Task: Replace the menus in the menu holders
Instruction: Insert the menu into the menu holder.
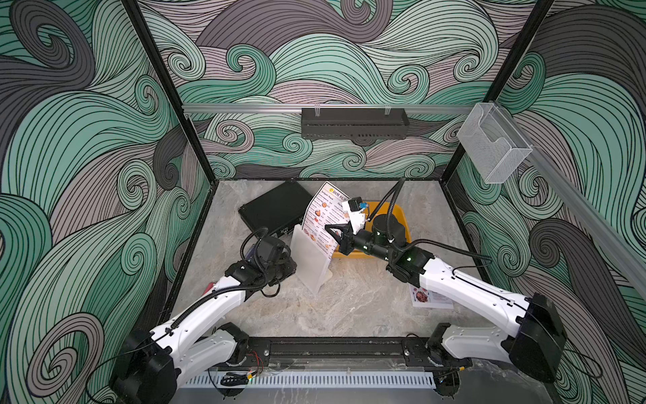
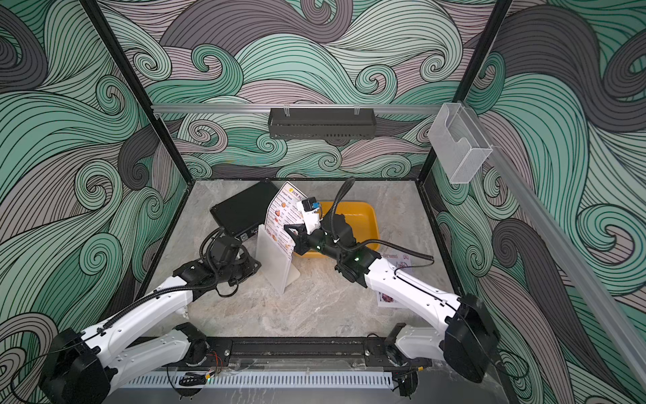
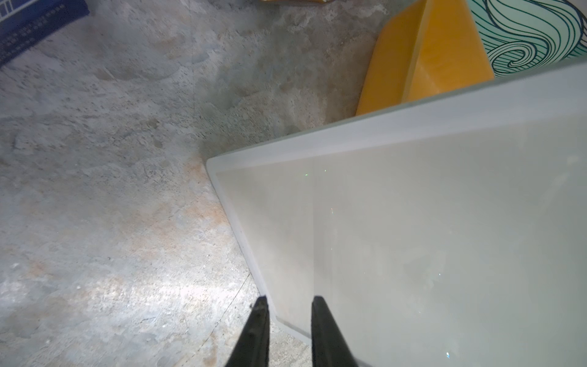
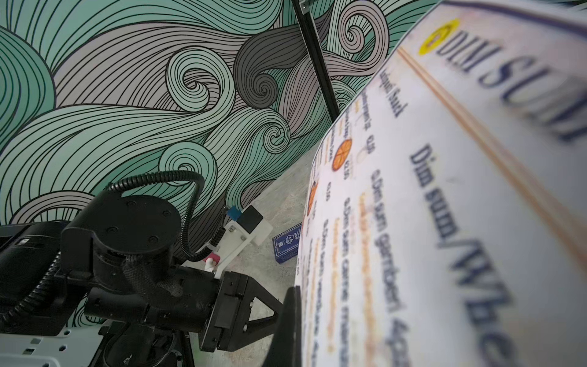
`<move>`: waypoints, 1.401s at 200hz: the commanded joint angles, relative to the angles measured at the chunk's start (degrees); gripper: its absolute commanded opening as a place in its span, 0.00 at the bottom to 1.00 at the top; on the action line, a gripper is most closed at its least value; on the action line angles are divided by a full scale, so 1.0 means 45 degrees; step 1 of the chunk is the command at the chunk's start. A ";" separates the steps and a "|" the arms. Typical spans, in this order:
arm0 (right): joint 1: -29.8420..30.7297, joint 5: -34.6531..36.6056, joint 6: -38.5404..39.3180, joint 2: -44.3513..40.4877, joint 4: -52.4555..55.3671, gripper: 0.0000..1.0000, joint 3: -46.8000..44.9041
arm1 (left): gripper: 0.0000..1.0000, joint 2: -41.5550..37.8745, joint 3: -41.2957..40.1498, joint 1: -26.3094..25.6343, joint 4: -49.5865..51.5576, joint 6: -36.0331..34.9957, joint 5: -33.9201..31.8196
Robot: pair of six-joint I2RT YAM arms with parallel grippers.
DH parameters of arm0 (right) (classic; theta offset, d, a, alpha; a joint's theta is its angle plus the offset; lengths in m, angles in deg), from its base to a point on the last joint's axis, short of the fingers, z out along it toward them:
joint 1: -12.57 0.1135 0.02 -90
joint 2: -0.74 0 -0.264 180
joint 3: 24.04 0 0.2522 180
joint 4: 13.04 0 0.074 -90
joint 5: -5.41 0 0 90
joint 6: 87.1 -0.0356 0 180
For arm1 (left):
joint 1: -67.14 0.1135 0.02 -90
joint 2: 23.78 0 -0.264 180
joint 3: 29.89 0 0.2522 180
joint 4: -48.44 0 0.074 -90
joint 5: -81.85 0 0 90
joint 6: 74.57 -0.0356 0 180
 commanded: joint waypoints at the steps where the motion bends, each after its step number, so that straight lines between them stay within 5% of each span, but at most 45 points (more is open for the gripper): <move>1: 0.0060 -0.0424 0.0351 0.0336 0.0240 0.00 0.0396 | 0.24 -0.0298 0.0454 -0.0069 0.0122 -0.0174 -0.0157; 280: -0.0196 -0.0618 0.1670 0.1271 -0.0240 0.00 0.0873 | 0.24 -0.0664 0.0406 -0.0068 0.0430 -0.0222 -0.0389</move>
